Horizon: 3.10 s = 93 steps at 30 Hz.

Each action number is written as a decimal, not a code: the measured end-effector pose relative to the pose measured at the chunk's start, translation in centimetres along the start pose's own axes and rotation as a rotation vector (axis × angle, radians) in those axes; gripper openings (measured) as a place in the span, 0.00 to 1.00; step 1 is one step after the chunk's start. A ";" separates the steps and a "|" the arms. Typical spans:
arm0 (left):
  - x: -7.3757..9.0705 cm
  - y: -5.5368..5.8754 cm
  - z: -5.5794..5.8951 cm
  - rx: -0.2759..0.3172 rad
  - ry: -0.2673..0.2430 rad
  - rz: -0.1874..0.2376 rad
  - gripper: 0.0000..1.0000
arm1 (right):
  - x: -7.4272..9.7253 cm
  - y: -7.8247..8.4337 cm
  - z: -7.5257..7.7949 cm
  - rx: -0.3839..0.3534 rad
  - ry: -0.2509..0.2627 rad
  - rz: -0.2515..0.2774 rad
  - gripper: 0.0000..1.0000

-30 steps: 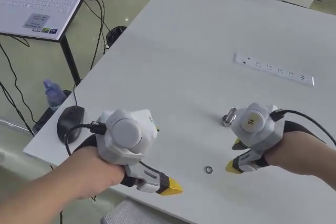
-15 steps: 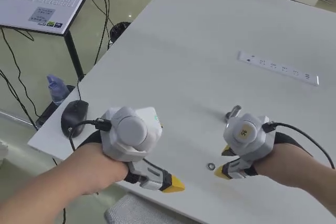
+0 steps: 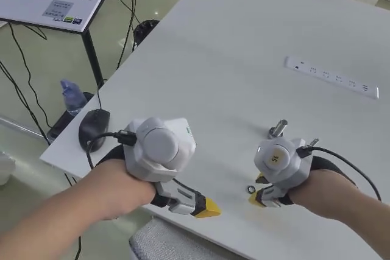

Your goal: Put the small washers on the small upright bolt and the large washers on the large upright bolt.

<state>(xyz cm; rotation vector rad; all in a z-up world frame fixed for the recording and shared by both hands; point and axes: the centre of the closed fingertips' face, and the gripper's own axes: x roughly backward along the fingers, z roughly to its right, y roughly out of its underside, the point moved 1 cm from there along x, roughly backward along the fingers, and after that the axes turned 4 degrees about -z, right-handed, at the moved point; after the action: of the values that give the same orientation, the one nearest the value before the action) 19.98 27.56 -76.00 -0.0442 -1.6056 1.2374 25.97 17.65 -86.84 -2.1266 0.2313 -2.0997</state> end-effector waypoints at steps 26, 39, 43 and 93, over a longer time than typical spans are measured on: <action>-0.8 0.0 -0.3 0.016 0.015 0.000 0.77 | -0.4 -0.3 0.1 0.081 0.022 -0.015 0.17; -0.9 0.0 -0.5 0.019 0.020 -0.004 0.75 | -0.4 0.0 0.2 0.165 0.016 -0.077 0.14; -1.0 -0.1 -0.6 0.016 0.022 -0.006 0.74 | -0.4 -0.2 0.4 0.155 0.009 -0.073 0.13; -2.4 -1.8 -0.9 0.020 0.003 0.007 0.90 | 6.7 11.2 6.9 -0.302 0.076 -0.033 0.12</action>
<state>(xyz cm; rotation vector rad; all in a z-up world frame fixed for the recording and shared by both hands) 22.65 25.96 -76.43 -0.0391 -1.5912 1.2579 32.84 5.28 -82.70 -2.2217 0.5587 -2.2934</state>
